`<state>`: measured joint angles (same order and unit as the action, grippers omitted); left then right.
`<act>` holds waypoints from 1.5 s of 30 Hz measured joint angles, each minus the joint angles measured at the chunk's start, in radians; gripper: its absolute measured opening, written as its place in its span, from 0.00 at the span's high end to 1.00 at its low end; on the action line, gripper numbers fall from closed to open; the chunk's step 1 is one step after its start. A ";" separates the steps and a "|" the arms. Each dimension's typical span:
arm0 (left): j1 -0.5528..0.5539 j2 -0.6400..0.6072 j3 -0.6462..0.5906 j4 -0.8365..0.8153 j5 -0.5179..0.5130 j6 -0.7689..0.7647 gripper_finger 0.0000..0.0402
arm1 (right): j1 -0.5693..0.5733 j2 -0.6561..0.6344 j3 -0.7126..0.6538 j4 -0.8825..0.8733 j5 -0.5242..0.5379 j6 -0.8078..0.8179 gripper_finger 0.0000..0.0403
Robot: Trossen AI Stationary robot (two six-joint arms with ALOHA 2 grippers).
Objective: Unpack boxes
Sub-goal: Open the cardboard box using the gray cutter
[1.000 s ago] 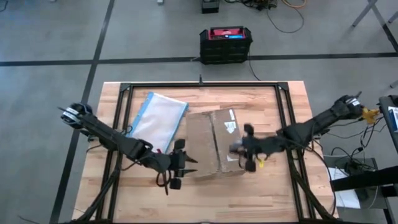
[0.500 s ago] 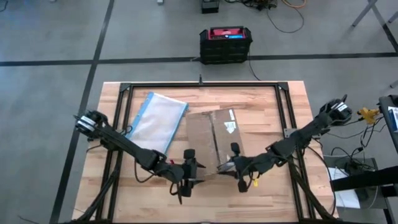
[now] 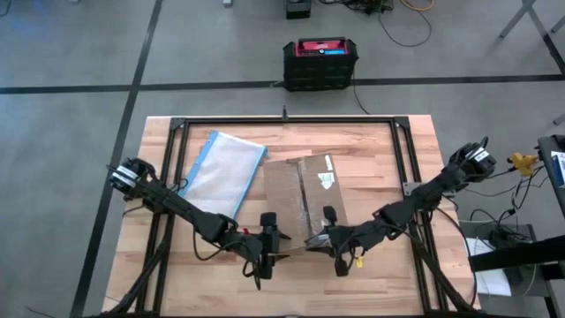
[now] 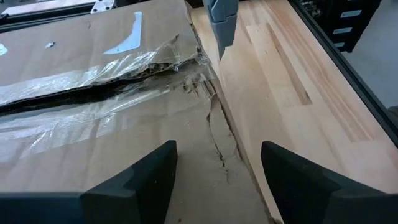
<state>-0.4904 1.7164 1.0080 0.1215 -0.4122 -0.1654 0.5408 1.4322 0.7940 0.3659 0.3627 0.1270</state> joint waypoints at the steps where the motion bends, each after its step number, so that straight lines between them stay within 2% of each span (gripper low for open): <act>1: 0.000 0.000 0.000 0.000 0.000 0.000 0.46 | -0.005 0.005 0.000 0.007 0.000 -0.001 0.86; 21: 0.000 0.000 0.000 -0.011 0.002 0.000 0.47 | -0.018 0.030 0.001 -0.001 -0.005 0.030 0.86; 45: 0.000 0.000 -0.001 -0.035 0.006 -0.012 0.47 | 0.019 -0.017 0.002 -0.142 0.005 0.102 0.86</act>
<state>-0.4904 1.7164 1.0073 0.0862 -0.4061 -0.1776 0.5597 1.4148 0.7956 0.2240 0.3676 0.2287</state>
